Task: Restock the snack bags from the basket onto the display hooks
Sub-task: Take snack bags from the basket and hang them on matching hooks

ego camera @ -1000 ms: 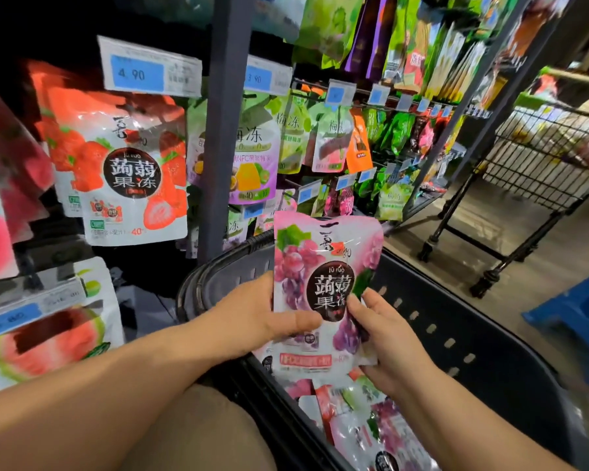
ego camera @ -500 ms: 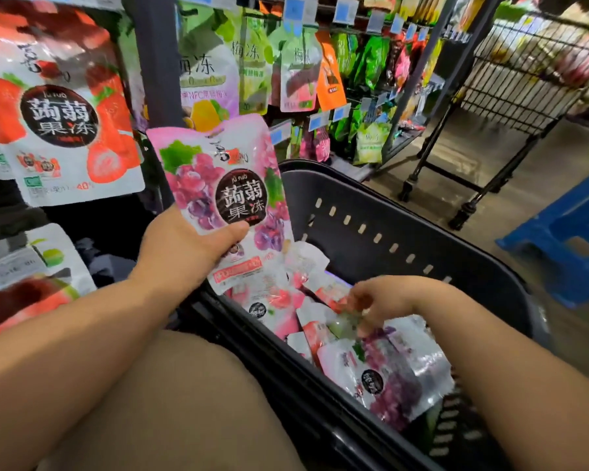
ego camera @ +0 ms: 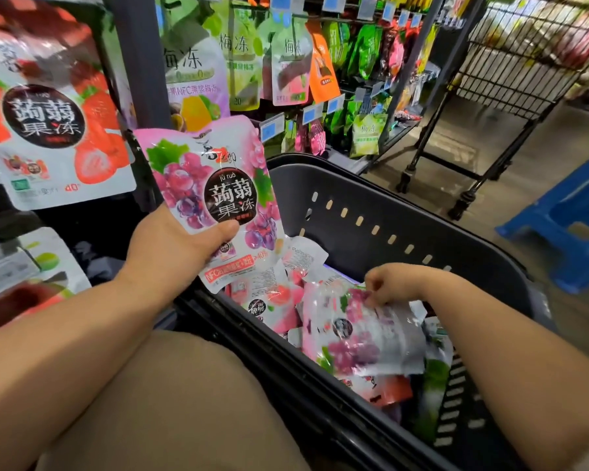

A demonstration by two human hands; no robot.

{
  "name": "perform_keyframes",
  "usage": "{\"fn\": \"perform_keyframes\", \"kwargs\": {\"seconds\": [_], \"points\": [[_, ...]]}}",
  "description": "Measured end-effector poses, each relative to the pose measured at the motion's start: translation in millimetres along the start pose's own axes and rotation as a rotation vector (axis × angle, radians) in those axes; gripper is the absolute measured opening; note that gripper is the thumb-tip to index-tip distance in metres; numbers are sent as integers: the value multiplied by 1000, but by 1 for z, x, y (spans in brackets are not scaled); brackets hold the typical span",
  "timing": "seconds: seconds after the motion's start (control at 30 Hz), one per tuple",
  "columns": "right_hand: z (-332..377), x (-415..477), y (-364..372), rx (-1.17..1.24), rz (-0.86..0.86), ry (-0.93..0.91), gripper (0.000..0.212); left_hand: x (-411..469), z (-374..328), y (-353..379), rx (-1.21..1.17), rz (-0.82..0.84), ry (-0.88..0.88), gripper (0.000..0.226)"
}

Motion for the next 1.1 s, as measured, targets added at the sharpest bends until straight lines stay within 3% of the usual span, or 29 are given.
{"fn": "perform_keyframes", "kwargs": {"seconds": [0.17, 0.23, 0.27, 0.4, 0.53, 0.63, 0.7, 0.97, 1.1], "points": [[11, 15, -5, 107, -352, 1, 28, 0, -1, 0, 24, -5, 7, 36], [18, 15, -4, 106, -448, -11, 18, 0, -1, 0, 38, -9, 18, 36], [22, 14, -2, 81, -467, -28, 24, 1, -1, 0, 42, -9, 19, 36], [40, 16, 22, -101, -234, -113, 43, 1, -1, 0, 45, -7, 18, 37], [47, 6, 37, -152, 4, -91, 102, 1, -1, 1, 43, 1, 25, 30], [52, 0, 42, -317, 17, -126, 122, 1, 0, 1, 31, 10, 19, 31], [54, -1, 42, -328, -33, -118, 114, 1, 0, 1, 25, 12, 17, 32], [63, -5, 19, -298, -213, -153, 42, 3, 3, 1, -9, 19, 17, 35], [48, -10, -11, -92, -319, -81, 31, 4, 5, 2, -13, 27, 38, 35]]}}
Point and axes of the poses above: each hand's wrist, its own x-axis towards the middle knuckle, its own y-axis out of the palm, z = x × y, the point moved 5 cm from there along x, towards the middle knuckle, and after that the axes turned 5 degrees about -z, right-handed, at the moved point
